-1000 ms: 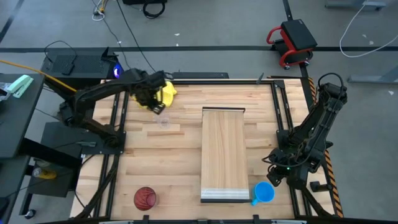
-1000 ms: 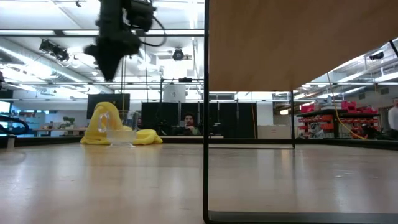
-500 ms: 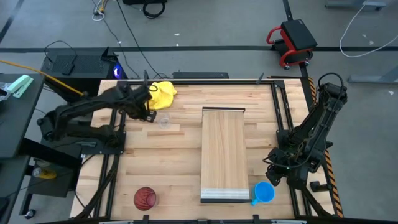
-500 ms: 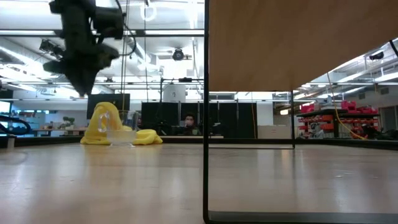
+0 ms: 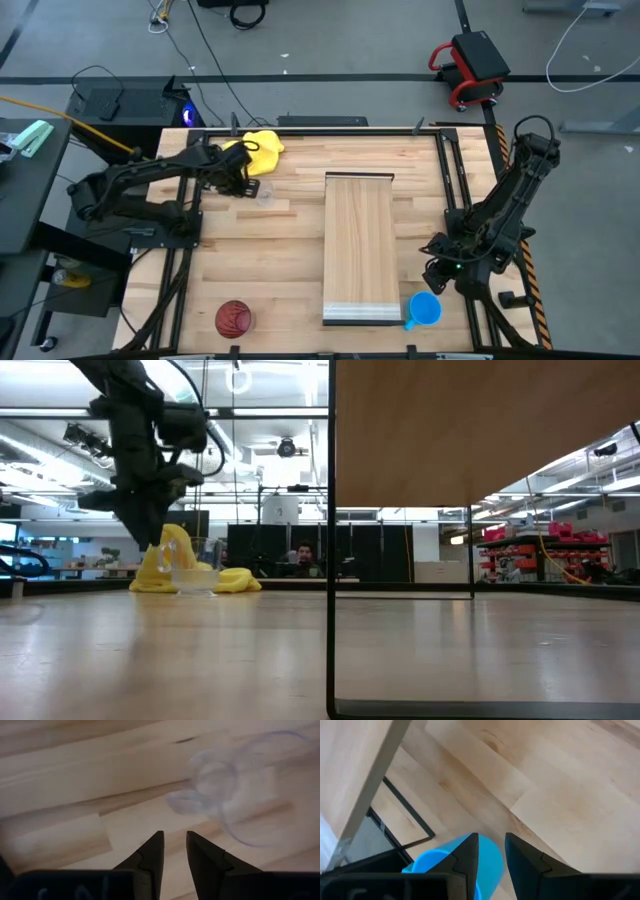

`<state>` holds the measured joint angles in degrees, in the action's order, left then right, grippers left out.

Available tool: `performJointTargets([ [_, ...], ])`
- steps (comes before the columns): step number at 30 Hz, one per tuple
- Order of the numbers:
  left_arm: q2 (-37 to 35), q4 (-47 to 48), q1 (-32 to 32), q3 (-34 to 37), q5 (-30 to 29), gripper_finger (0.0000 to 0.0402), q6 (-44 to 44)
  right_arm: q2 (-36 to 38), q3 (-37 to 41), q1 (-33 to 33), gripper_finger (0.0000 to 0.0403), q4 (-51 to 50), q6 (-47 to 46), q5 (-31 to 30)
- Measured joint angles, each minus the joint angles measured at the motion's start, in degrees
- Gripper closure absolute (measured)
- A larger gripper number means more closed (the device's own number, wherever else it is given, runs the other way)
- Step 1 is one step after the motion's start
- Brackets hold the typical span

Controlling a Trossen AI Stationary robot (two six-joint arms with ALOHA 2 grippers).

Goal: Stack small to large cups/mugs on shelf
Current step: Put the transparent mug on the shelf

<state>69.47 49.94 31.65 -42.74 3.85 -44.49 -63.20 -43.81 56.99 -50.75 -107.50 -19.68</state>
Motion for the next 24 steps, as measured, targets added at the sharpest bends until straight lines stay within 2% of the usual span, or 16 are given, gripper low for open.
performJointTargets([
  [7,3.7,-2.0,2.0,0.0,0.3,0.0313,1.7,0.0,0.0,-0.4,0.03,1.4,0.3,0.0],
  [14,6.8,-10.8,1.5,-0.1,6.7,0.0316,1.5,0.0,0.0,-1.4,0.03,1.3,1.0,0.0],
  [24,10.6,-16.6,-0.9,-0.1,10.5,0.0323,0.2,0.0,0.0,-4.3,0.03,1.3,4.2,0.0],
])
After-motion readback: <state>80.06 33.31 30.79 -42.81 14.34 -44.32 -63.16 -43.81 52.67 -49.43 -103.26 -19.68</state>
